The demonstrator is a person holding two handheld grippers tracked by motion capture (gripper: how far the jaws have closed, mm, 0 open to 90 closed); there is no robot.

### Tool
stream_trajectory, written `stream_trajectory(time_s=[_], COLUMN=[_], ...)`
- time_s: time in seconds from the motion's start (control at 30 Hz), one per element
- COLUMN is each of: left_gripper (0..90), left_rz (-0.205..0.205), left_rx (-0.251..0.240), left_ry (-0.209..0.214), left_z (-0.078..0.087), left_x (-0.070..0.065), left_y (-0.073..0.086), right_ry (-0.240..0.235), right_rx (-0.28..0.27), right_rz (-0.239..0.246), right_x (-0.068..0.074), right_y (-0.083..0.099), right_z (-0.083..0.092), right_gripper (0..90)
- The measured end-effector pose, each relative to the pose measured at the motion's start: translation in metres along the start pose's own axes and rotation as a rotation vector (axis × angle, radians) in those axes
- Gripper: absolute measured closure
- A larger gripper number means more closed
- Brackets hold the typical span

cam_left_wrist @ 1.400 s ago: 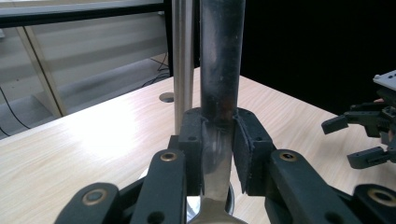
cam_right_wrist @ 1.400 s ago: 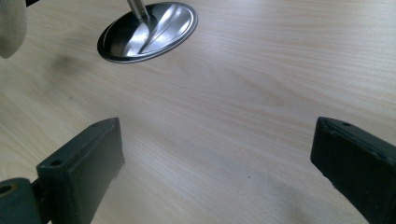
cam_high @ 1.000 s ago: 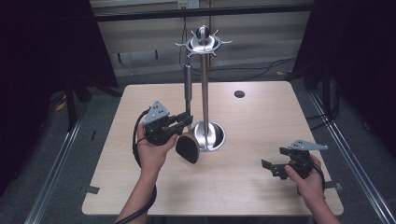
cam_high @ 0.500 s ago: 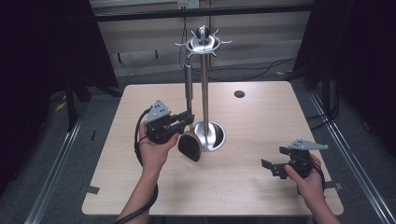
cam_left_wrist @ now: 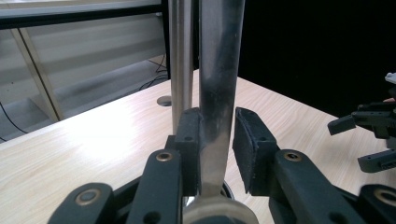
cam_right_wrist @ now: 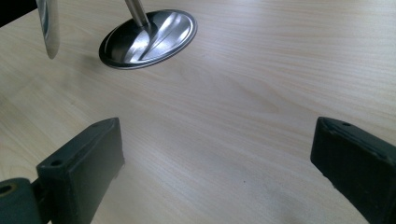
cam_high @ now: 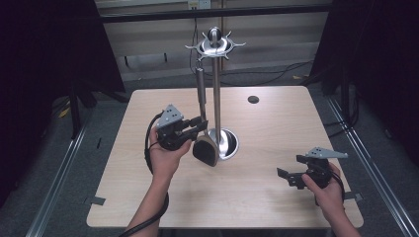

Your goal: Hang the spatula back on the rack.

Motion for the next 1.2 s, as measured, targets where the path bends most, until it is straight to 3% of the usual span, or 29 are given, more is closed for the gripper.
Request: stream_trajectory(time_s=[0.27,0.77,0.97,1.0,1.2], left_gripper=[69.2,58.2,48.7,43.4,30.9], left_rz=[0.021,0.031,0.036,0.045,0.064], left_rx=[0.005,0.019,0.032,0.028,0.035], left_ry=[0.012,-0.003,-0.017,-0.011,-0.025], left_z=[-0.001,0.005,0.008,0.008,0.008], left_x=[0.002,0.007,0.006,0.006,0.004], left_y=[0.002,0.005,0.007,0.007,0.014], right_ry=[0.001,-0.005,-0.005,-0.007,-0.008], right_rx=[-0.001,-0.001,0.002,0.001,0.008], right_rz=[0.001,0.003,0.007,0.008,0.008], right_x=[0.000,0.001,0.002,0.003,0.002], right_y=[-0.001,-0.001,0.000,-0.001,0.000], right_z=[0.000,0.000,0.000,0.000,-0.001], right_gripper=[2.2,2.3,2.3,2.2,2.2])
Point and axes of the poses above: each handheld gripper's, and its own axes: z roughly backward along the jaws, y roughly out of its underside, x roughly to its left, the point moved 5 cm from there along -z, roughly forward along the jaws, and after that the axes turned 6 degrees about -z, right-handed, at the moved point
